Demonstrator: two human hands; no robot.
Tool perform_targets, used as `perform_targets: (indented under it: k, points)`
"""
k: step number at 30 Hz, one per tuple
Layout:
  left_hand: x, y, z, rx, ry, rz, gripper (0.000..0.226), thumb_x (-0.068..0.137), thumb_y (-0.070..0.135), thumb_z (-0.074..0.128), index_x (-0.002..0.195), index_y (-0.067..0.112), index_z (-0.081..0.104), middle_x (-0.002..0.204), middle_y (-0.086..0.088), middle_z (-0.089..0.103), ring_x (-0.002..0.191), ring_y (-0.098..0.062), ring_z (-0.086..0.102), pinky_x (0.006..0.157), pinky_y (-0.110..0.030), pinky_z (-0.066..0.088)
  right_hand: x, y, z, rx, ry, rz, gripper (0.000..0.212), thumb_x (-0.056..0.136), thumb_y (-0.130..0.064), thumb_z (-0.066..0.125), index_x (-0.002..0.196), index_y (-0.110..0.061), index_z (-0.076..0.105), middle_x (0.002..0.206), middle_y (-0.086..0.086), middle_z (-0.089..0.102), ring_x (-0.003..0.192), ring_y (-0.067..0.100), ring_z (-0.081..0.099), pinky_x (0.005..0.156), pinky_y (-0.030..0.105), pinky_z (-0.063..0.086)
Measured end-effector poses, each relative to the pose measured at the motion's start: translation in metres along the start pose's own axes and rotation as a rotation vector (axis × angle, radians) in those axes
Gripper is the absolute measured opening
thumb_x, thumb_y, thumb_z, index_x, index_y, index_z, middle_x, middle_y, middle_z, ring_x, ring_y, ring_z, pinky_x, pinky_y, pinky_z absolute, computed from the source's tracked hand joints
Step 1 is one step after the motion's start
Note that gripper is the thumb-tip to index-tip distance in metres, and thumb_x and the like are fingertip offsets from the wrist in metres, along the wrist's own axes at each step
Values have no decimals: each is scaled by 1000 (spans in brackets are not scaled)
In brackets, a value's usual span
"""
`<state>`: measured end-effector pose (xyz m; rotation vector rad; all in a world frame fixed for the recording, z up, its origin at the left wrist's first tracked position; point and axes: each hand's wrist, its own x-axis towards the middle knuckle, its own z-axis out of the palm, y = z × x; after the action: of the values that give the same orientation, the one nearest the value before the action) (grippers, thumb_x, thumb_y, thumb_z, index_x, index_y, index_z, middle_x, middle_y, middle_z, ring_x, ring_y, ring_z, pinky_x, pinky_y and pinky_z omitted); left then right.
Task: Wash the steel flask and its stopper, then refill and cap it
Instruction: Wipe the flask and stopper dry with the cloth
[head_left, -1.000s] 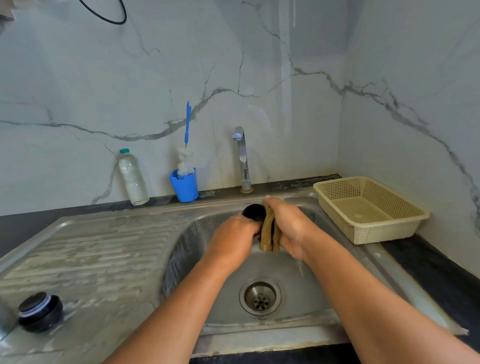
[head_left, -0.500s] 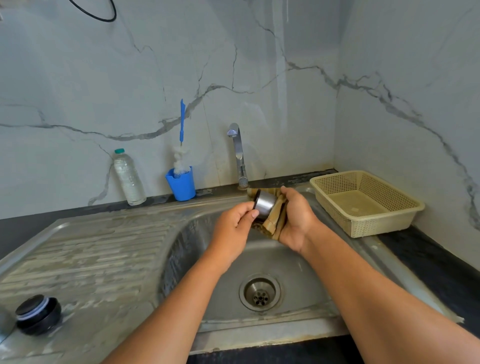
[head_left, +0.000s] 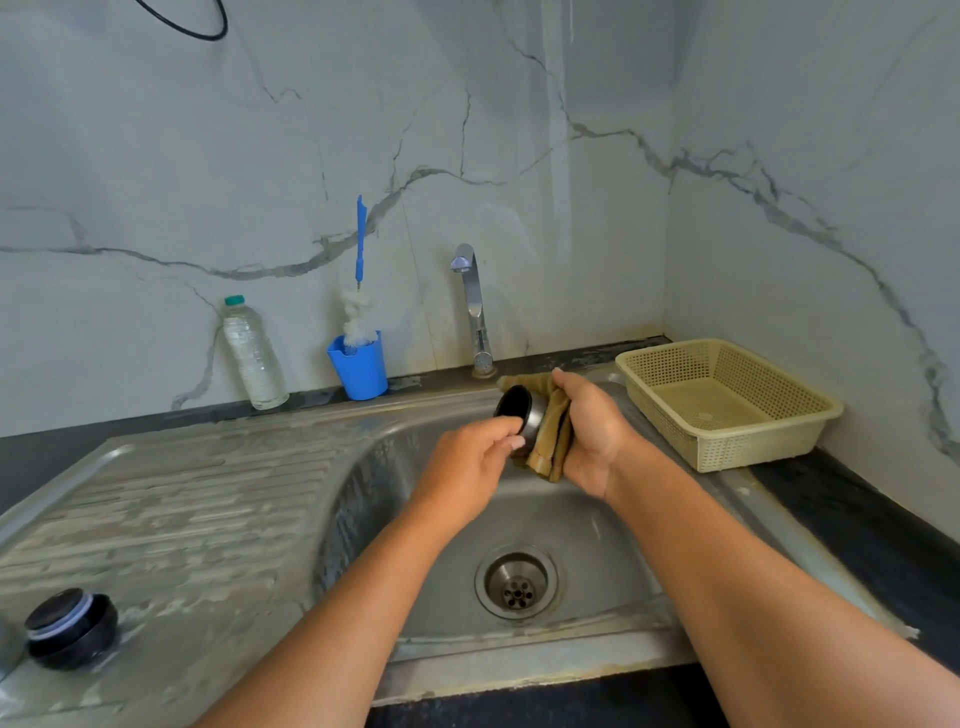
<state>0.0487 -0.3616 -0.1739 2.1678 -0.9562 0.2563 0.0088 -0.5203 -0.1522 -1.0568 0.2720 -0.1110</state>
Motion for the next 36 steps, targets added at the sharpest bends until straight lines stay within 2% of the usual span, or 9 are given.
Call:
perform_targets:
  k: [3, 7, 13, 15, 20, 24, 30, 33, 36]
  points:
    - [-2, 4, 0, -333, 29, -131, 20, 108, 20, 53, 117, 25, 71, 105, 9, 75, 101, -2, 68, 91, -20, 53, 0, 2, -1, 32, -42, 46, 59, 109, -46, 31, 112, -8, 76, 113, 24, 73, 98, 34, 73, 82, 44, 61]
    - [-1, 3, -1, -605, 120, -213, 40, 108, 11, 51, 131, 44, 52, 115, 0, 72, 110, -10, 70, 97, -33, 58, -2, 4, 2, -36, -63, 102, 53, 108, -44, 38, 130, -4, 65, 120, 27, 70, 117, 39, 68, 97, 50, 57]
    - [2, 0, -2, -217, 17, -67, 48, 104, 15, 61, 141, 44, 53, 133, 10, 38, 122, -3, 48, 104, -10, 42, 1, 4, 2, -51, -42, 104, 61, 108, -51, 36, 129, -2, 64, 116, 24, 73, 107, 36, 72, 78, 42, 63]
    - [3, -5, 1, -125, 20, -2, 60, 95, 16, 73, 148, 31, 49, 145, 13, 31, 134, -5, 42, 110, -17, 42, 1, 4, 2, -86, -40, 111, 59, 108, -52, 38, 127, -3, 65, 111, 23, 75, 100, 34, 75, 77, 42, 63]
    - [5, -11, -2, -8, 72, -91, 70, 84, 30, 86, 140, 23, 45, 135, 3, 52, 121, -14, 53, 96, -24, 45, -2, 8, 6, -214, 3, 109, 57, 106, -54, 41, 124, -6, 66, 106, 23, 76, 103, 39, 73, 91, 52, 60]
    - [7, -8, -9, -285, 132, -268, 70, 89, 47, 77, 148, 30, 43, 135, 4, 54, 119, -16, 58, 98, -31, 50, -1, 5, 6, -43, 13, 126, 61, 107, -55, 36, 128, -5, 63, 107, 23, 75, 91, 35, 76, 65, 40, 62]
    - [7, -18, -7, -479, 80, -385, 77, 83, 69, 71, 144, 25, 53, 127, 1, 69, 112, -14, 69, 100, -41, 58, -3, 8, 10, 49, -131, 92, 76, 105, -64, 28, 134, -1, 60, 122, 22, 71, 112, 34, 71, 92, 45, 57]
    - [8, -14, -4, -598, 109, -423, 47, 94, 66, 60, 126, 31, 57, 116, -5, 73, 107, -19, 72, 98, -47, 59, -12, 12, 20, -170, -300, 15, 72, 105, -63, 28, 129, -7, 67, 121, 15, 73, 116, 27, 70, 104, 45, 51]
    - [12, -16, -6, -776, 167, -507, 74, 85, 77, 60, 137, 24, 55, 121, -12, 73, 109, -26, 73, 95, -51, 60, -17, 17, 27, -445, -403, -129, 55, 105, -58, 39, 128, -18, 68, 120, 5, 75, 117, 20, 69, 109, 43, 49]
